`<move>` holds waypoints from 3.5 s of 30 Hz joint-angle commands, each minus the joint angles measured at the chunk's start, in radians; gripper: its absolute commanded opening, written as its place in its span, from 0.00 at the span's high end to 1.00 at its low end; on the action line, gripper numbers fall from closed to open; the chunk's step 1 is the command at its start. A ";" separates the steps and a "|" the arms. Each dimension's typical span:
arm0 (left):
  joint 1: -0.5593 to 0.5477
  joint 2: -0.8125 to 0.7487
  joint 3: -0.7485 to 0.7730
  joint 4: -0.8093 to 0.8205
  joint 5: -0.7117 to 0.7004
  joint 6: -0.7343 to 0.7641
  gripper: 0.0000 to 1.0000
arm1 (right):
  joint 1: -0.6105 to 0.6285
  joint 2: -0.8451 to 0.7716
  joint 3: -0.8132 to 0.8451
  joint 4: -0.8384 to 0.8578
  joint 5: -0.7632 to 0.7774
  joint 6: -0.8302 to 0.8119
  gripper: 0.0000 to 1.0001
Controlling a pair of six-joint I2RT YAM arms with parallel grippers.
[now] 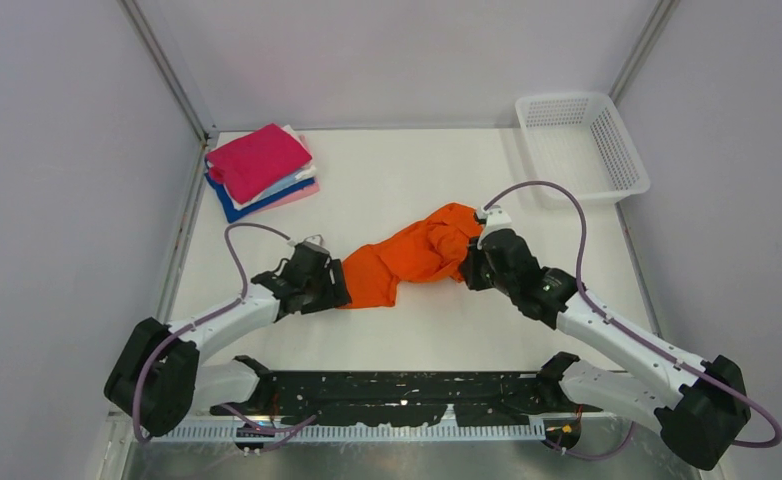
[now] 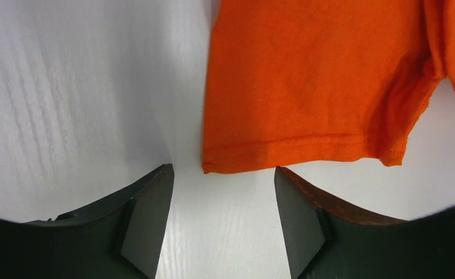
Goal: Fold and stack the t-shirts
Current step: Flatten out the tshirt
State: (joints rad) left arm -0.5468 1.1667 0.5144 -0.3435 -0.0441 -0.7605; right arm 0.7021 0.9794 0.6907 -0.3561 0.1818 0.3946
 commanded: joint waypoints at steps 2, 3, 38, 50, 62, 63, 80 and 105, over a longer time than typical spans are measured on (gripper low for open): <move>-0.037 0.116 0.083 0.070 0.007 -0.002 0.37 | -0.040 -0.045 -0.028 -0.003 0.004 0.011 0.95; -0.046 0.150 0.095 0.071 0.004 -0.001 0.39 | -0.043 -0.045 -0.031 -0.002 0.002 0.010 0.95; -0.154 -0.368 0.745 -0.303 -0.505 0.246 1.00 | -0.238 -0.342 0.389 -0.110 0.177 -0.202 0.95; -0.155 -0.593 1.171 -0.376 -0.366 0.393 1.00 | -0.238 -0.478 0.802 -0.281 -0.101 -0.215 0.95; -0.154 -0.505 1.574 -0.510 -0.170 0.445 1.00 | -0.238 -0.519 0.992 -0.334 -0.369 -0.165 0.95; -0.154 -0.504 1.571 -0.503 -0.174 0.447 1.00 | -0.238 -0.522 0.984 -0.331 -0.366 -0.163 0.95; -0.012 -0.124 0.997 -0.214 -0.551 0.478 1.00 | -0.237 -0.307 0.507 -0.292 0.495 -0.090 0.95; 0.242 0.687 1.179 -0.256 0.089 0.334 0.00 | -0.489 0.574 0.473 0.031 0.110 -0.090 0.05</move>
State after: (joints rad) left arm -0.3016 2.0537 1.9186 -0.7399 -0.1089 -0.3477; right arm 0.2092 1.6745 1.2446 -0.4084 0.4862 0.3054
